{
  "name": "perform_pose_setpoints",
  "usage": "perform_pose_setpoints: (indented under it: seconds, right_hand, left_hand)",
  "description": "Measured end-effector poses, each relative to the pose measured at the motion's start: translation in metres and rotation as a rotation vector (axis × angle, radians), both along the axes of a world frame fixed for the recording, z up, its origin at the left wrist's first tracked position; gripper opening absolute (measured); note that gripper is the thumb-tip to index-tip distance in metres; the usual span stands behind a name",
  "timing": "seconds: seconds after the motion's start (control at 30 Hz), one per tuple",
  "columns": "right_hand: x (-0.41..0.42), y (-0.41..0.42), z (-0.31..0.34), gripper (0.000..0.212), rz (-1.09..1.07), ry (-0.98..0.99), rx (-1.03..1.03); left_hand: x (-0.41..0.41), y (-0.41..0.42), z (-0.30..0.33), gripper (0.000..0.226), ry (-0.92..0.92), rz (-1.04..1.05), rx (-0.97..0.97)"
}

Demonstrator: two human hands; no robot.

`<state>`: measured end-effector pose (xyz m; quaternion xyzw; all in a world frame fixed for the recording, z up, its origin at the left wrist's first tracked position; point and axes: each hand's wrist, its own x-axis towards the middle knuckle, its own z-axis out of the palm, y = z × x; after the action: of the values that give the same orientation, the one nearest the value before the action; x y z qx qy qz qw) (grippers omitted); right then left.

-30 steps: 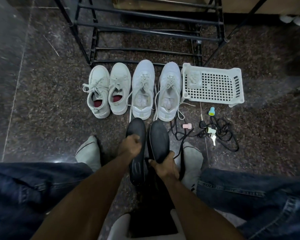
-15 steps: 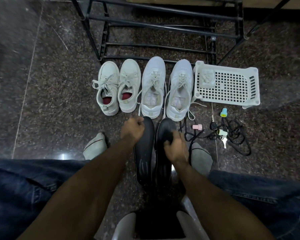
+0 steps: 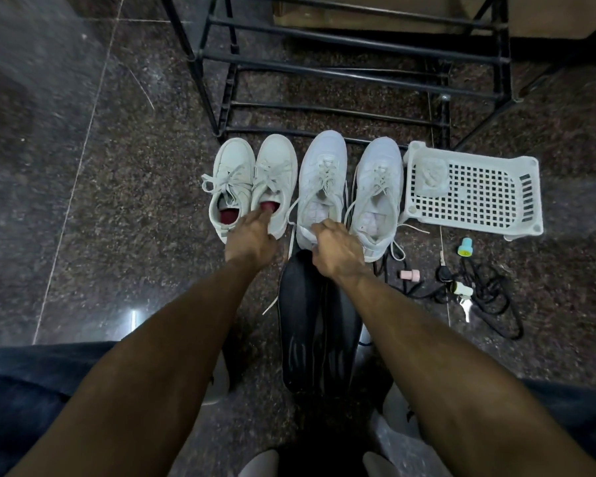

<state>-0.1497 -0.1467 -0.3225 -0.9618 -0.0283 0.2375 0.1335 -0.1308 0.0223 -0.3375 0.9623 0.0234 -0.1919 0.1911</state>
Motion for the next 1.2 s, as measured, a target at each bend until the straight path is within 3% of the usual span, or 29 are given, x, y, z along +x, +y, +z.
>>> perform_pose_setpoints:
  seconds: [0.27,0.4,0.47,0.57,0.63,0.77,0.9,1.03,1.2]
  right_hand:
    - [0.034,-0.008,0.000,0.046,0.167,-0.014,-0.215]
    - [0.037,0.003,0.000,0.045,0.062,-0.003,-0.230]
    - [0.029,0.011,-0.001,0.048,0.048,-0.079,-0.168]
    - [0.014,0.026,0.001,0.044,0.150,-0.299,-0.052]
    - [0.009,0.040,0.005,0.050,0.249,-0.315,0.038]
    - [0.006,0.066,0.007,0.070,0.335,-0.117,0.095]
    - [-0.004,0.076,0.005,0.067,0.300,-0.007,0.093]
    - [-0.030,0.079,0.001,0.044,0.187,-0.012,0.213]
    - [-0.042,0.091,-0.005,0.040,-0.083,0.136,0.359]
  left_hand:
    - [0.003,0.001,0.001,0.054,-0.041,0.007,-0.039]
    - [-0.002,0.013,0.001,0.045,-0.276,0.053,-0.145]
    - [-0.003,0.019,-0.001,0.040,-0.368,0.145,-0.040]
    - [-0.003,0.031,0.003,0.043,-0.145,0.274,0.080]
    - [-0.006,0.040,0.007,0.044,0.059,0.205,0.118]
    - [-0.025,0.049,0.012,0.033,0.071,0.089,0.209]
    - [-0.055,0.047,0.016,0.028,0.085,0.138,0.207]
    - [-0.071,0.048,0.016,0.032,0.076,0.346,0.087]
    - [-0.073,0.052,0.018,0.023,-0.221,0.762,-0.180]
